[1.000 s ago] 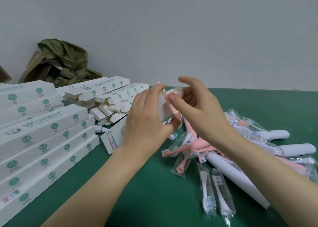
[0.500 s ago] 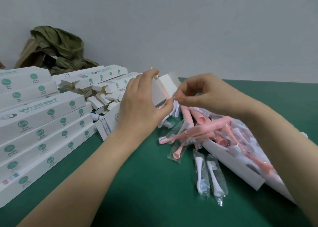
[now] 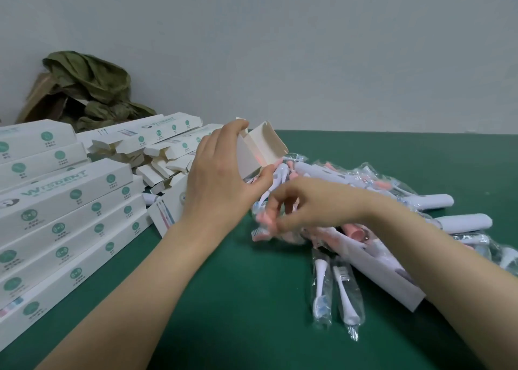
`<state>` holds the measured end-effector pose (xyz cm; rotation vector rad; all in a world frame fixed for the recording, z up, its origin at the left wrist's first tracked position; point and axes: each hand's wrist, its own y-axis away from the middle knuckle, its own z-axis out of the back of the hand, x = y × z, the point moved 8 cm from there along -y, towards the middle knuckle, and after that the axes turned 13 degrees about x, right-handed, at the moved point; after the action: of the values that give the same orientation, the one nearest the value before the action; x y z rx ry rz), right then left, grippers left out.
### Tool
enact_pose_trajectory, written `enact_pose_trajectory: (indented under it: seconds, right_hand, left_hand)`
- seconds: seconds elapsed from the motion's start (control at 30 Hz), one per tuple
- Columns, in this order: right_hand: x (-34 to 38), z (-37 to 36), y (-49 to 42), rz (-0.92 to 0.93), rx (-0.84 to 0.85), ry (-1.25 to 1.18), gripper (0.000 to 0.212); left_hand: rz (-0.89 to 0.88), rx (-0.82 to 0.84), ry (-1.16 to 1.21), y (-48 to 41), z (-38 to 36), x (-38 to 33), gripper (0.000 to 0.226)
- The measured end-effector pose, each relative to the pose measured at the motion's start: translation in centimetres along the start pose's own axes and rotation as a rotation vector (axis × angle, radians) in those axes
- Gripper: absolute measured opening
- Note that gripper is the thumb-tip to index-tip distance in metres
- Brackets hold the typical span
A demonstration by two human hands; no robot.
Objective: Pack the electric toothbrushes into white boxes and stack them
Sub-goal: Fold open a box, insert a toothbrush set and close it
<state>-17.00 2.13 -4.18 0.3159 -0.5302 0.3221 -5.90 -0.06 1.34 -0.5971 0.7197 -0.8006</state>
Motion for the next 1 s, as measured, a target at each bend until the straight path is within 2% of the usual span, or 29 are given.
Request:
enact_pose_trajectory:
  seconds: [0.07, 0.17, 0.2, 0.27, 0.37, 0.43, 0.5, 0.63, 0.73, 0.8, 0.9, 1.0]
  right_hand:
    - [-0.1, 1.4, 0.8, 0.07, -0.043, -0.248, 0.015]
    - [-0.8, 2.2, 1.8, 0.095, 0.002, -0.37, 0.038]
    - [-1.0, 2.5, 2.0, 0.111, -0.009, -0.422, 0.037]
    - [-1.2, 3.8, 2.2, 0.138, -0.136, -0.526, 0.025]
    - [-1.4, 5.4, 2.5, 0.092, -0.365, -0.373, 0.02]
    - [-1.3, 5.6, 2.7, 0.04, -0.447, -0.249, 0.02]
    - [-1.0, 5.9, 3.1, 0.047, -0.513, -0.275, 0.019]
    - [0.6, 6.5, 3.7, 0.246, -0.483, -0.57, 0.012]
    - [2.6, 5.8, 3.6, 0.407, -0.292, -0.817, 0.007]
    - [3.1, 5.0, 2.9, 0.35, -0.293, -0.723, 0.016]
    - [1.8, 5.2, 2.5, 0.181, -0.534, -0.583, 0.022]
    - [0.9, 5.3, 2.7, 0.109, -0.627, -0.569, 0.021]
  left_hand:
    - [0.002, -0.01, 0.009, -0.1, 0.2, 0.1, 0.065]
    - [0.013, -0.031, 0.0, -0.2, 0.4, 0.5, 0.062]
    - [0.017, -0.039, -0.005, -0.2, 0.5, 0.7, 0.061]
    - [0.021, -0.053, -0.02, -0.2, 0.5, 1.0, 0.061]
    - [0.02, -0.047, -0.033, -0.2, 0.4, 1.1, 0.062]
    - [0.019, -0.038, -0.032, -0.2, 0.2, 1.0, 0.062]
    - [0.025, -0.043, -0.029, -0.2, 0.2, 1.2, 0.062]
    - [0.039, -0.077, -0.013, -0.3, 0.8, 1.5, 0.061]
    - [0.005, -0.047, -0.01, -0.3, 0.3, 0.9, 0.062]
    - [-0.027, -0.028, 0.0, -0.1, -0.1, 0.3, 0.063]
    - [-0.046, -0.044, 0.02, 0.1, -0.2, -0.1, 0.065]
    - [-0.069, -0.023, -0.01, 0.1, -0.4, -0.5, 0.063]
